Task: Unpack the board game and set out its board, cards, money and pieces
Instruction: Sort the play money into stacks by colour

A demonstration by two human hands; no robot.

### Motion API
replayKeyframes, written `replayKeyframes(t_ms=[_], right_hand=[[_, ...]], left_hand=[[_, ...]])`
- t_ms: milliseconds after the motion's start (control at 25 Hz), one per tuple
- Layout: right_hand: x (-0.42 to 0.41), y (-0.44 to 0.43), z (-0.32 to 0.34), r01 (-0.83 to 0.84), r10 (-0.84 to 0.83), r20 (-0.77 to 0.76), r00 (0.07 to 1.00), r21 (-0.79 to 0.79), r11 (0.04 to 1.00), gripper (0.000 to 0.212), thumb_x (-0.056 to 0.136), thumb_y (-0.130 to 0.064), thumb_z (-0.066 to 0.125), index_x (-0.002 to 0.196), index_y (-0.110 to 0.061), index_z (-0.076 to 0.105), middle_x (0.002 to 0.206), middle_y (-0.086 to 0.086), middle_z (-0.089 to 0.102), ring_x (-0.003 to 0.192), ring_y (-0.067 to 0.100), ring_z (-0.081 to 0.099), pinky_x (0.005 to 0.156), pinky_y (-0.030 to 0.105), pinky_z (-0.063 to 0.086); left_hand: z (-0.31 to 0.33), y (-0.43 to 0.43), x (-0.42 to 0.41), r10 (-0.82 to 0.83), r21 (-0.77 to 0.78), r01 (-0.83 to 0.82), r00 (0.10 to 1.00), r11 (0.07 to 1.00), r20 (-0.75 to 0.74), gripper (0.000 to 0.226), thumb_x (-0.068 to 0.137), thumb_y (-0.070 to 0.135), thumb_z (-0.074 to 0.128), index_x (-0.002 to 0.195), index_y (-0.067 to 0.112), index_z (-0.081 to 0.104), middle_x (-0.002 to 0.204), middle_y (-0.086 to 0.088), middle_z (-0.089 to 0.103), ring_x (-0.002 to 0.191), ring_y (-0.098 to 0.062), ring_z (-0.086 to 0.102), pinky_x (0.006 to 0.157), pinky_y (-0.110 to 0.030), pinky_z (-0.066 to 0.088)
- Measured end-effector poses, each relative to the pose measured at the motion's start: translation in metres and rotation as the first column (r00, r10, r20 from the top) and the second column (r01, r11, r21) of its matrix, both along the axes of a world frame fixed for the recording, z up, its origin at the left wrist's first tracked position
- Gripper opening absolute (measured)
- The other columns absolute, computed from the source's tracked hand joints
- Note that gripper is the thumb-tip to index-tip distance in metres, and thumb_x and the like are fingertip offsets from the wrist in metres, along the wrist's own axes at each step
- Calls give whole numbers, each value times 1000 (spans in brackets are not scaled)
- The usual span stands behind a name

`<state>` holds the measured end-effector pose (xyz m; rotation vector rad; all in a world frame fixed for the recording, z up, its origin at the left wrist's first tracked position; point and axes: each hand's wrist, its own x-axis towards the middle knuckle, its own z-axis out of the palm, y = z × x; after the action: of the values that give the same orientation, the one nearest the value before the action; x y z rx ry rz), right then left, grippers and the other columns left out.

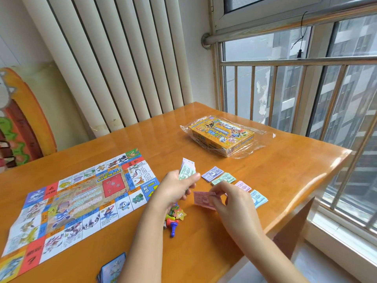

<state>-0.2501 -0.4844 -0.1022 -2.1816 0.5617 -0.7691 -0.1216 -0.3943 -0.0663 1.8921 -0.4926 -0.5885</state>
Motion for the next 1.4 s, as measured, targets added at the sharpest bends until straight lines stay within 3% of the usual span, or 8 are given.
replayKeyframes(t_ms=[240,440,680,840,960,1120,1400], right_hand=[[-1,9,-8,-16,10,-83,996,-79,997,6,87,-15,59,89,-20,59,82,-11,54,75,10,46,66,22,31],[1,9,-5,-21,16,-53,998,-107,994,5,90,-15,56,91,-18,60,85,-7,58,73,10,43,64,22,32],[4,10,-10,-46,38,-83,996,-97,994,7,91,-22,57,87,-21,52,89,-3,60,77,11,47,68,24,35],[10,11,-9,-65,57,-90,994,-86,994,8,92,-24,58,90,-16,56,90,-2,61,82,14,53,71,24,38],[10,10,-7,-56,50,-83,995,-70,996,1,91,-18,56,92,-17,56,90,-3,61,78,12,48,66,20,33],[11,11,-6,-50,41,-106,994,-79,996,13,93,-17,52,105,-20,55,98,-5,60,82,10,45,67,21,28],[17,16,-6,-54,15,-231,973,-165,985,19,100,-24,39,102,-15,55,102,2,52,94,21,56,74,28,42]], left_hand=[[-3,6,3,-95,143,102,994,984,-55,25,80,27,75,92,12,59,73,-1,57,54,-10,46,46,-20,34],[-3,10,8,-77,98,83,995,992,-60,28,78,31,76,95,13,61,79,-2,61,58,-11,48,49,-21,36],[-5,9,4,-166,103,180,977,978,-135,16,82,19,73,86,14,59,70,0,58,52,-8,48,46,-17,36],[-5,6,3,-126,80,142,975,987,-183,9,87,10,66,90,11,57,70,-1,56,53,-7,50,43,-14,39],[-2,6,2,-112,30,121,969,992,-218,8,89,11,64,93,9,57,72,-1,56,56,-8,50,44,-15,40],[0,11,3,-132,48,144,971,988,-202,17,87,16,68,99,8,59,74,-1,58,57,-7,50,46,-15,40],[0,16,6,-192,53,206,960,977,-203,13,85,11,68,90,11,57,67,2,57,50,-6,46,43,-15,34]])
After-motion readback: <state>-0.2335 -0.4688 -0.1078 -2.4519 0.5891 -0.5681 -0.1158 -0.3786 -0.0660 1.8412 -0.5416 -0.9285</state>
